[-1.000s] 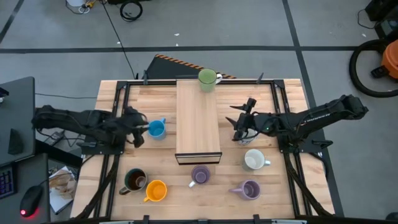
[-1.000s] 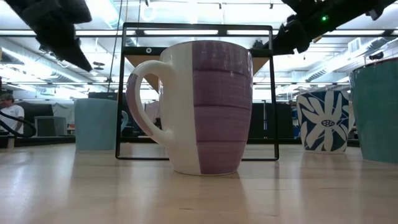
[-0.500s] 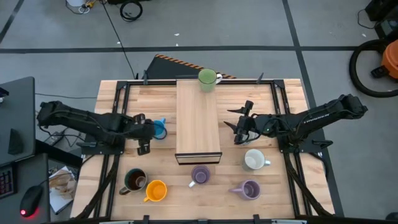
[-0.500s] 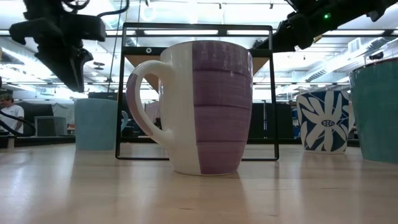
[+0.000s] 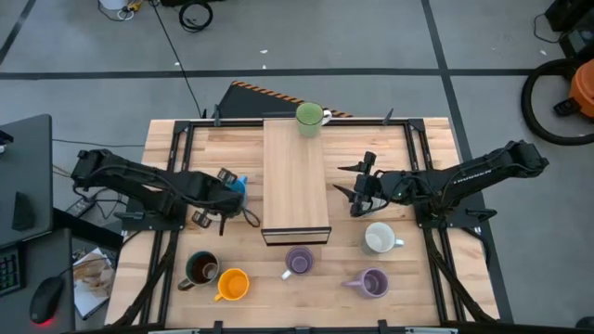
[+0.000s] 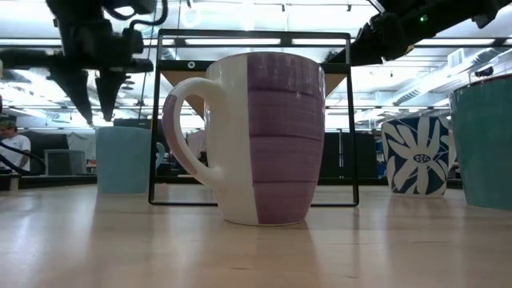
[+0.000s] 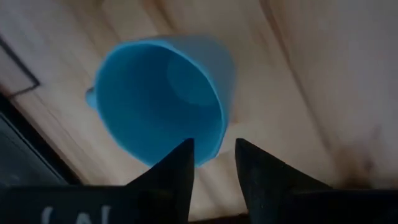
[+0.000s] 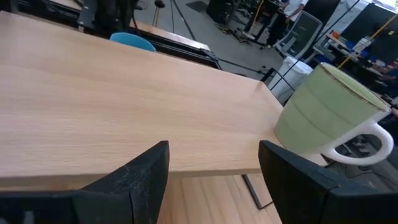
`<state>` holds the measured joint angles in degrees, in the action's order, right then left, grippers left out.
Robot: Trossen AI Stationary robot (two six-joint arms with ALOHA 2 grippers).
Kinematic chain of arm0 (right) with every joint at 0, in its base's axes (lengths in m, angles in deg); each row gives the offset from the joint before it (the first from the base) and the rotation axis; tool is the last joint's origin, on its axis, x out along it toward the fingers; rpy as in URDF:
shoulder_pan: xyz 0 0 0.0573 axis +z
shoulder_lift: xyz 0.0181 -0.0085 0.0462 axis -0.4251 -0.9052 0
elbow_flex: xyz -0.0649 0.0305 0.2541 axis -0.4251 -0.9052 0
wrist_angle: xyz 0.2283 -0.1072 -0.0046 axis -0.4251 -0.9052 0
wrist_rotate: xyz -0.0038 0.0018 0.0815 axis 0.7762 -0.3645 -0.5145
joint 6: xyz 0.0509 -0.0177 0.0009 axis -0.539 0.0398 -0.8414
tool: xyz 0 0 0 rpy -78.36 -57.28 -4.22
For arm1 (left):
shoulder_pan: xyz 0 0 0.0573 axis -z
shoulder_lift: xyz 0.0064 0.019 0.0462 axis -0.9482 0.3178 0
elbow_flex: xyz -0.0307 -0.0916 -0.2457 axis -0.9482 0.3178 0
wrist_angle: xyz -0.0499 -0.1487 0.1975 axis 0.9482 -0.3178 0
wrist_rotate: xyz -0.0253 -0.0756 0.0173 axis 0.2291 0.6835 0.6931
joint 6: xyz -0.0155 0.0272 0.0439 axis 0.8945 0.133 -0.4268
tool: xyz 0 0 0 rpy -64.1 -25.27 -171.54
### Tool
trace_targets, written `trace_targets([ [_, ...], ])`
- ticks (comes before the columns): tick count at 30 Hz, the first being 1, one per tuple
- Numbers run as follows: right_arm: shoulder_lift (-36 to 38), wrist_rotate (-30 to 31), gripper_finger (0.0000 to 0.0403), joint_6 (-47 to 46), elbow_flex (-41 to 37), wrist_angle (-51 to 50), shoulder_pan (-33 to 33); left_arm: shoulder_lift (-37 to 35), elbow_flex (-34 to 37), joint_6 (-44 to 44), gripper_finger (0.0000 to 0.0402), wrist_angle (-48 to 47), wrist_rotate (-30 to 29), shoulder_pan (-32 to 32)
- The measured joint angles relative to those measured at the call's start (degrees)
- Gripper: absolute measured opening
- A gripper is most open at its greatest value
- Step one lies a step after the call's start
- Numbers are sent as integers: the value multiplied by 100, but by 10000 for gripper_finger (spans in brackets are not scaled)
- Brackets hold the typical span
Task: Place coffee mugs
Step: Put the blue mug on the shelf
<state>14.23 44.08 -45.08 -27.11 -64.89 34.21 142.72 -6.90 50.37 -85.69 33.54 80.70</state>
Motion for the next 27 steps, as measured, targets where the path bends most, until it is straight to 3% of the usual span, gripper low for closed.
trace_targets([
  [8,0,-22,254,-108,-73,-1,-1,87,400,-841,204,-93,-142,-44],
  [12,-4,-20,254,-7,-334,471,0,87,554,-1177,214,107,-315,-39],
  [18,-4,-15,254,12,-452,697,0,85,688,-1865,190,154,-708,-50],
  [27,-4,-128,254,13,-457,729,0,83,994,-2320,112,547,-727,-184],
])
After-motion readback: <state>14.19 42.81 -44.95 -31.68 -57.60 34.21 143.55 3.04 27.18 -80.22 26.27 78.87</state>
